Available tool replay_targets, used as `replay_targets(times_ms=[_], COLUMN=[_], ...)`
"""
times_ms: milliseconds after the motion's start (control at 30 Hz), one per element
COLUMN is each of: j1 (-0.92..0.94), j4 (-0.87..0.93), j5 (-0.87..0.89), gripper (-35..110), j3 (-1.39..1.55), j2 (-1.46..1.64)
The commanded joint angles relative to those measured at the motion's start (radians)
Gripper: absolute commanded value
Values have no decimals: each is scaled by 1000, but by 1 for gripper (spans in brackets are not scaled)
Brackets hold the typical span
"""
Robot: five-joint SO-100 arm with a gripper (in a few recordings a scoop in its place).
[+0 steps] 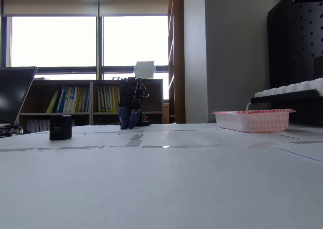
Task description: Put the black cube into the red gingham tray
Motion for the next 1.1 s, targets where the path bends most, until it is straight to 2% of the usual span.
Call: replay_targets(times_ms=[0,233,400,567,600,633,700,733,867,1067], j1=[-15,-15,-80,-54,-46,-26,28,61,178,316], j4=[32,32,31,18,-32,-110,-360,-485,-805,-1273], j5=[9,9,8,206,302,299,135,106,204,256], gripper=[0,0,0,0,0,0,4,8,9,35], j3=[11,11,11,11,11,11,11,11,15,23], j2=[-14,-14,-14,-9,32,77,201,275,554,927])
